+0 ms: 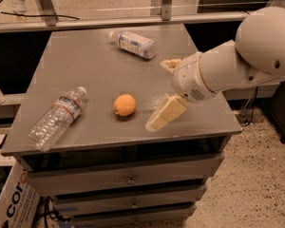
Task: Move orange near blue plastic bottle
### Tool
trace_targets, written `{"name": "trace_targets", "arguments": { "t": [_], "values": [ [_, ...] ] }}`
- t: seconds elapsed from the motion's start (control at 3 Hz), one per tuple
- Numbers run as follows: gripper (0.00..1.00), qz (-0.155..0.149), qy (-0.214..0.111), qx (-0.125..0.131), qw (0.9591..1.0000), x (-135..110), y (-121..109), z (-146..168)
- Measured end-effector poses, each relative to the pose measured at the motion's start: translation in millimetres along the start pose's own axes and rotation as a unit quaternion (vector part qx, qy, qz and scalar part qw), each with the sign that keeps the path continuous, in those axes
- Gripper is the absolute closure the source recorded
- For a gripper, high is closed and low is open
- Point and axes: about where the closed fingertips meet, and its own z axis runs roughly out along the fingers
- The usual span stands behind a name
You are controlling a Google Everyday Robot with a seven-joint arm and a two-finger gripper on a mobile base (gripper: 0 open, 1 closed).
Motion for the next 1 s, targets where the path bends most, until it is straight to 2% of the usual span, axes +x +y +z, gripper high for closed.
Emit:
{"name": "trace_targets", "arguments": {
  "t": [0.33,1.0],
  "values": [
    [0.00,0.011,-0.029,-0.015,0.9994,-9.5,2.4,27.2],
    [0.00,0.044,-0.067,-0.044,0.9959,-10.9,11.9,67.9]
  ]
}}
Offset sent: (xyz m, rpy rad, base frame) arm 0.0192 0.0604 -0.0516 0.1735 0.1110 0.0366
